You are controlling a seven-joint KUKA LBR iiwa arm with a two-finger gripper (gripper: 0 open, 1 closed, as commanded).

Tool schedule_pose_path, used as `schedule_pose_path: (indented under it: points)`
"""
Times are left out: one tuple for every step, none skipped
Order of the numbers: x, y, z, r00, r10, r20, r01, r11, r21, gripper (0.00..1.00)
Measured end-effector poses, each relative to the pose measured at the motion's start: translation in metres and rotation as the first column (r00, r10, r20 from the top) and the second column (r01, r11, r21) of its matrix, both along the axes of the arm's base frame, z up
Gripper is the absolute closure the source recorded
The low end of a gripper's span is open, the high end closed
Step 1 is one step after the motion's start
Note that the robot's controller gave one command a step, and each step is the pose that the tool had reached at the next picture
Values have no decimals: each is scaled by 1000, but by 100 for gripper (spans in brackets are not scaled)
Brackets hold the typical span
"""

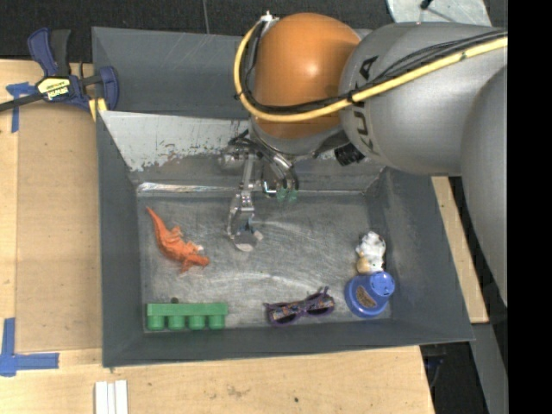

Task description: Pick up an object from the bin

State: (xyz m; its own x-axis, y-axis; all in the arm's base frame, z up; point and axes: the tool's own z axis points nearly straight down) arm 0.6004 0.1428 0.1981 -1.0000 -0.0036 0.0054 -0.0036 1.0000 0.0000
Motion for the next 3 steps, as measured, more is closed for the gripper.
schedule_pose_path:
  points:
    - [2,-1,5,1000,-3,9,3,1000,1,0]
    - [2,-1,5,1000,-1,8,1,1000,1,0]
    - [8,-4,-2,992,128,10,-128,992,1,0]
